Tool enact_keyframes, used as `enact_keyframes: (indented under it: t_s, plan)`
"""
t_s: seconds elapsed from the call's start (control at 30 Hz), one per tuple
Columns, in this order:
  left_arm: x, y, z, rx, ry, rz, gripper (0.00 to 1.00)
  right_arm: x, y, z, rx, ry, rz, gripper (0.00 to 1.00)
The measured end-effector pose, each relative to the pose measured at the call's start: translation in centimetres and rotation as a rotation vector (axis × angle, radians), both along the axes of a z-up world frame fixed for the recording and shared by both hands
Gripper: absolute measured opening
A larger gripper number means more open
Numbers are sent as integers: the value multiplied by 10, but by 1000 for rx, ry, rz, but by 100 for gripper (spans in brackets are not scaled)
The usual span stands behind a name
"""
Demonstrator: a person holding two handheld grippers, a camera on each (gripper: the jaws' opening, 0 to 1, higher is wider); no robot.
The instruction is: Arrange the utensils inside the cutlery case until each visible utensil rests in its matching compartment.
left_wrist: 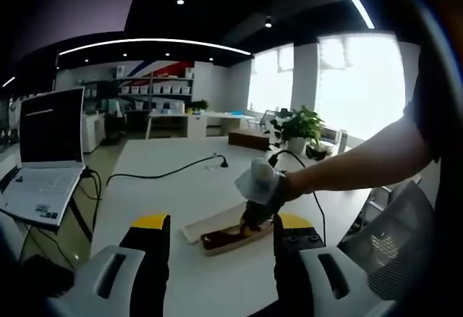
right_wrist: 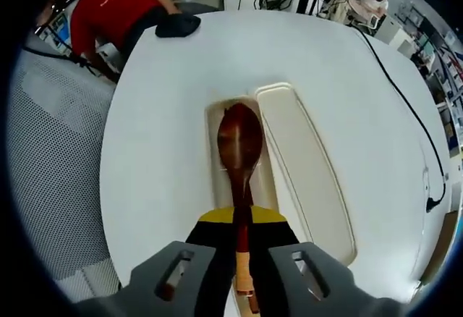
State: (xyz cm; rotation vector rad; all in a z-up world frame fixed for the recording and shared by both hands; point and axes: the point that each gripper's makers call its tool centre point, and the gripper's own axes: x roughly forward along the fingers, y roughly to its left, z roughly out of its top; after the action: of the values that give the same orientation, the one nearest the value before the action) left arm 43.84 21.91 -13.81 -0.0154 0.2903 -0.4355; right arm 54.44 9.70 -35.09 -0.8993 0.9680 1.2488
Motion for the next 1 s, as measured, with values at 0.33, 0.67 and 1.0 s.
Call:
enact_keyframes:
  t_s: [0.33,0.67,1.0]
  plan:
    - [1,2,2,-13,-8,12,59,1,-11,16,16,-18,-12,8]
    - [1,1,4,-21,-17,13,60,-3,-26,54,81,-117,-74,16]
    - [-1,-5,5,-14,-17,-8,60,-5,-58,99,197,-217,-235,19]
